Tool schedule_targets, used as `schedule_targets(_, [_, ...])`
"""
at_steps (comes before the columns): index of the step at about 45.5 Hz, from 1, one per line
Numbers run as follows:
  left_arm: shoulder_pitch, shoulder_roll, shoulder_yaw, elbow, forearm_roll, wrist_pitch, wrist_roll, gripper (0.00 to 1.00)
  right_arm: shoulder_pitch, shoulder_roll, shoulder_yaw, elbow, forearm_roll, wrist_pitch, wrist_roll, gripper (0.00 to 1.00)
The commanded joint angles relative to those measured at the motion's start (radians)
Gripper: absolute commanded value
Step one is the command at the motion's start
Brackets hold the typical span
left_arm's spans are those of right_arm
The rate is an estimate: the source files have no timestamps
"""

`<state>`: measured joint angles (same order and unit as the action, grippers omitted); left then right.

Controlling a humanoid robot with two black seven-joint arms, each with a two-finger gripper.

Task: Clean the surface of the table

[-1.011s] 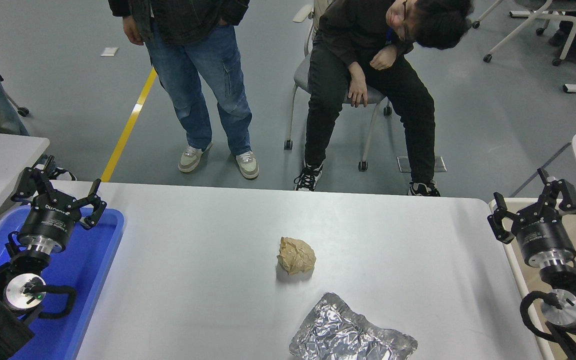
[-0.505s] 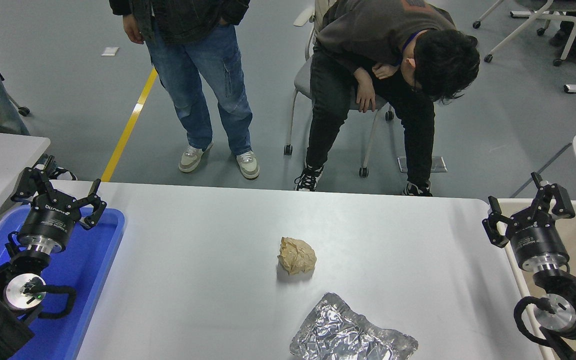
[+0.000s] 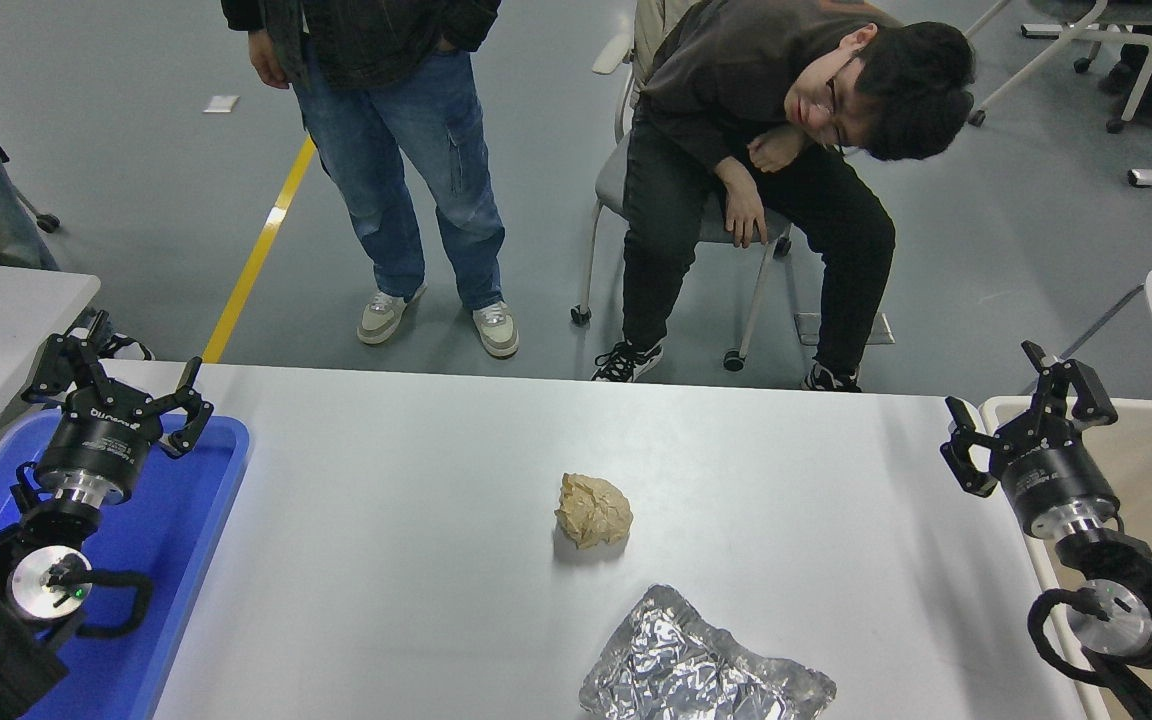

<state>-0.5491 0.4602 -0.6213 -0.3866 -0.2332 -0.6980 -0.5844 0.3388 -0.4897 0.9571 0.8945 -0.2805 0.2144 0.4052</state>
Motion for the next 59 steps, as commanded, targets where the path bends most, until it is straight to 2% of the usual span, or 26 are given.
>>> schedule_targets(1, [0.0,0.0,0.0,0.0,0.0,0.0,0.0,1.0,0.005,-0.11,-0.072,0.141,-0.006,0.003,-0.06,0.98])
schedule_targets(6, [0.0,0.0,0.0,0.0,0.0,0.0,0.0,1.0,0.019,-0.188,-0.115,0.227,-0.037,0.005,-0.098,0.98])
schedule_targets(12, [0.0,0.0,0.0,0.0,0.0,0.0,0.0,1.0,0.037,-0.285,-0.152,0.342,-0.157,0.003,-0.106,0.98])
schedule_targets(19, [0.0,0.0,0.0,0.0,0.0,0.0,0.0,1.0,0.037,-0.325,-0.156,0.425,-0.236,0.005,-0.128,0.98])
schedule_targets(30, [0.0,0.0,0.0,0.0,0.0,0.0,0.0,1.0,0.106,-0.331,-0.155,0.481,-0.295,0.005,-0.318,0.98])
schedule_targets(36, [0.0,0.0,0.0,0.0,0.0,0.0,0.0,1.0,0.128,-0.333,-0.158,0.523,-0.365,0.008,-0.339,0.98])
schedule_targets(42, [0.0,0.0,0.0,0.0,0.0,0.0,0.0,1.0,0.15,-0.322,-0.193,0.554,-0.485,0.016,-0.411,0.98])
schedule_targets(48, [0.0,0.0,0.0,0.0,0.0,0.0,0.0,1.0,0.224,-0.311,-0.296,0.555,-0.589,0.043,-0.424,0.98])
schedule_targets(59, [0.0,0.0,0.0,0.0,0.0,0.0,0.0,1.0,0.367,-0.308,-0.512,0.57,-0.627,0.105,-0.436,0.98])
